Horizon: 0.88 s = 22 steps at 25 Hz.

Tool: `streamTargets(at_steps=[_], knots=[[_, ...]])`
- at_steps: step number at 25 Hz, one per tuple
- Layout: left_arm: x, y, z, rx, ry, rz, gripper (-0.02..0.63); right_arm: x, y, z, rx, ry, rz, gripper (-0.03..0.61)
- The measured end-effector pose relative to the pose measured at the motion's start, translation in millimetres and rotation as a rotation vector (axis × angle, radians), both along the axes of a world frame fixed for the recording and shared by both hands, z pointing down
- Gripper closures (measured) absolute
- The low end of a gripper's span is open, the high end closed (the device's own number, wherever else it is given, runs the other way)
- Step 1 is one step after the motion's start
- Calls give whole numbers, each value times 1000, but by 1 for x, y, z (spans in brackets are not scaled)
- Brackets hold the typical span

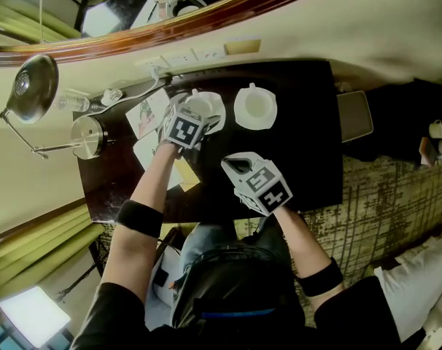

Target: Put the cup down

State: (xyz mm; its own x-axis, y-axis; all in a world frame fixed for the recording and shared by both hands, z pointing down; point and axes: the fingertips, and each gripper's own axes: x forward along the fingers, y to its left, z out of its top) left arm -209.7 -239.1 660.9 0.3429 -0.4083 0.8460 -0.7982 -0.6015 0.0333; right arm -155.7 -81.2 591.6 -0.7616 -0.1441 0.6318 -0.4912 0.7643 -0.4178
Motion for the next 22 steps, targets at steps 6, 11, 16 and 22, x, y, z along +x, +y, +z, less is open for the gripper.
streamTargets(at_steps=[6, 11, 16, 22], knots=[[7, 9, -24, 35, 31, -33, 114, 10, 3, -8, 9, -6, 0, 578], [23, 30, -66, 101, 65, -49, 115, 25, 8, -19, 19, -9, 7, 578], [33, 60, -118, 185, 97, -117, 303, 52, 12, -28, 40, -3, 40, 578], [46, 104, -172, 281, 179, -250, 588, 92, 12, -53, 84, -23, 94, 578]])
